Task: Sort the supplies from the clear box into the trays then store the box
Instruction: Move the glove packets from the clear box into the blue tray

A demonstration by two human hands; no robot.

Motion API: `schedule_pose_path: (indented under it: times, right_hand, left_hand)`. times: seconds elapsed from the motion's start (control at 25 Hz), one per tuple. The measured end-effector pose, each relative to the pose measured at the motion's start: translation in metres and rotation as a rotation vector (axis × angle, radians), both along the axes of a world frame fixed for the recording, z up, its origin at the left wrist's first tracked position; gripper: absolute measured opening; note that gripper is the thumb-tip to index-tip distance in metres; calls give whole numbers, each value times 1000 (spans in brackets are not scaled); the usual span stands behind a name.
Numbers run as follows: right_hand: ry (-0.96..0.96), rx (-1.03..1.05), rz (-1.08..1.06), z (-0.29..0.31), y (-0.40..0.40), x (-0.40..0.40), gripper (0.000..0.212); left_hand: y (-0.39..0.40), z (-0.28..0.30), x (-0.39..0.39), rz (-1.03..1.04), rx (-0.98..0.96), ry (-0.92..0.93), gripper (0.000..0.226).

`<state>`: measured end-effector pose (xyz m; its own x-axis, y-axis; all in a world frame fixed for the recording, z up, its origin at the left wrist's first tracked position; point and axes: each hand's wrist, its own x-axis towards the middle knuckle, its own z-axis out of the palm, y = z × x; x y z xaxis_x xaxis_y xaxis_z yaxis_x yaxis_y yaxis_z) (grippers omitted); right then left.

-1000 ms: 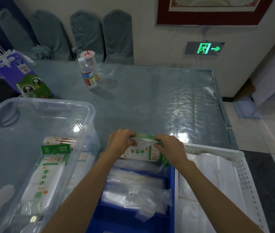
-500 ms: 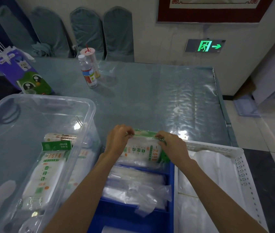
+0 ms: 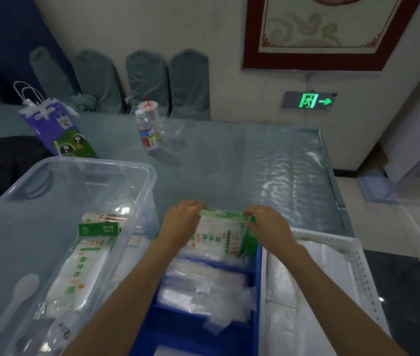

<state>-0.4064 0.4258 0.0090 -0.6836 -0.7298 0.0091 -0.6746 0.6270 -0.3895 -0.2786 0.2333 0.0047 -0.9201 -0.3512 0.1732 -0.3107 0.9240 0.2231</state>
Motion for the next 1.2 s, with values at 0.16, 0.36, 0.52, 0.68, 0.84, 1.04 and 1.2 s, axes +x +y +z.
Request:
schedule_pose_path:
  times: [0.16, 0.36, 0.52, 0.68, 0.84, 1.04, 1.2]
  right_hand:
    - [154, -29, 100, 34, -3, 8, 31]
    - [241, -105, 223, 67, -34, 34, 33]
    - [260, -193, 296, 89, -68, 72, 33]
    - [254, -234, 371, 104, -100, 116, 32]
    - [238, -252, 379, 110, -136, 165, 29]
    - [231, -199, 390, 117, -186, 230, 31]
    - [201, -178, 372, 103, -211, 268, 29]
  left_hand:
    - [5, 36, 25, -27, -149, 149, 22]
    - [-8, 85, 78, 25, -296, 276, 22]
    - [-34, 104, 137, 141, -320, 285, 23]
    - [-64, 103, 194, 237, -276, 240, 21]
    - [-99, 94, 249, 238, -217, 181, 18]
    - [-146, 83, 301, 232, -102, 97, 18]
    - [-181, 82, 319, 177, -51, 66, 21]
